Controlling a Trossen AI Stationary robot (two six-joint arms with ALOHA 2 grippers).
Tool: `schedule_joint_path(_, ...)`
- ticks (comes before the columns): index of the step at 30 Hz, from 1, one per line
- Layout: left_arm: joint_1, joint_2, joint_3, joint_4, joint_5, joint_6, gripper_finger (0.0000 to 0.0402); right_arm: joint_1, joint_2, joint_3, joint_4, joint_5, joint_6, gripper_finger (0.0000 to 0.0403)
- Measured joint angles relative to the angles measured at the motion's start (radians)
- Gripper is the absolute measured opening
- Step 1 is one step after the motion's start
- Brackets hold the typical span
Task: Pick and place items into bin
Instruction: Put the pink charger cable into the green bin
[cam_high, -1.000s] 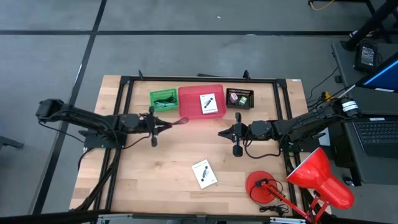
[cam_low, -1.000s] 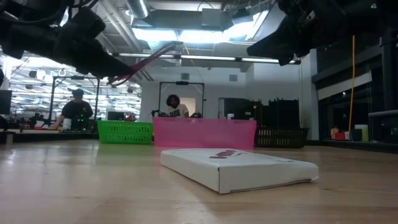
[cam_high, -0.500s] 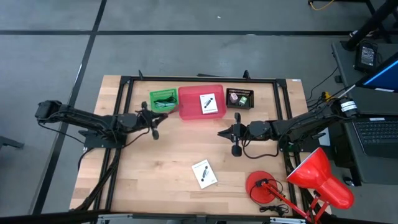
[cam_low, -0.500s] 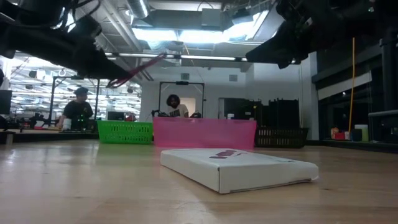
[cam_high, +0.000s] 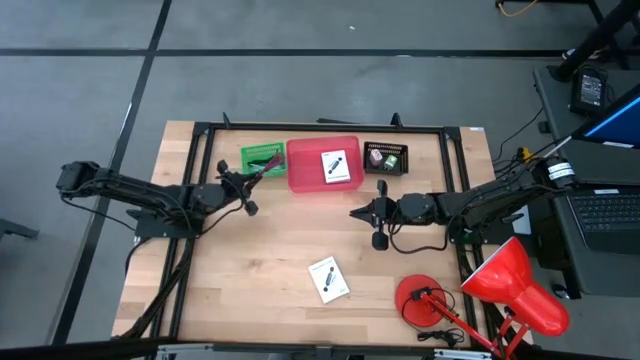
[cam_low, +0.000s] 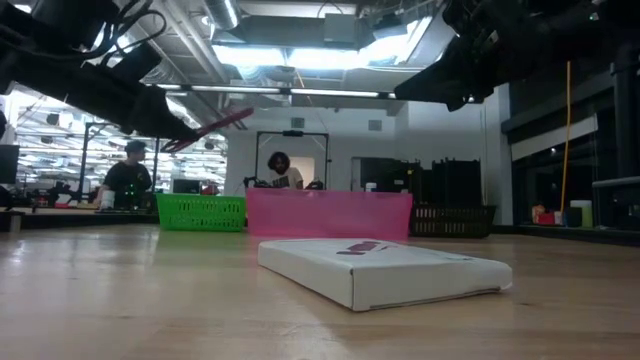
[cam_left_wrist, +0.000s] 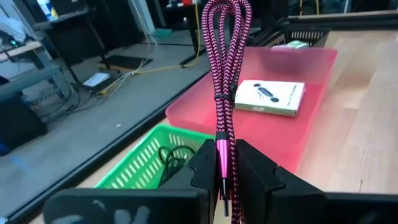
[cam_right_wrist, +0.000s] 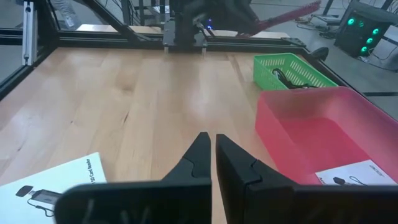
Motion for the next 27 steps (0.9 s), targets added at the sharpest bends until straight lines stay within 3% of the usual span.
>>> schedule_joint_path(7,0.041,0.000,0.036,-0.066,0.008,-0.061,0.0034,0.000,0.000,0.000,0.006,0.000,0.000,0.0007)
schedule_joint_path(16,0.231,0.004,0.066,-0.190,0.142,-0.077,0.0034,0.000,0.000,0.000,0.016,0.000,0.000,0.0007)
schedule_joint_path(24,0.407,0.005,0.066,-0.209,0.387,-0.043,0.0034,0.000,0.000,0.000,0.016,0.000,0.000,0.0007)
schedule_joint_path(27,0.459,0.005,0.066,-0.207,0.422,-0.040,0.0034,0.000,0.000,0.000,0.016,0.000,0.000,0.0007)
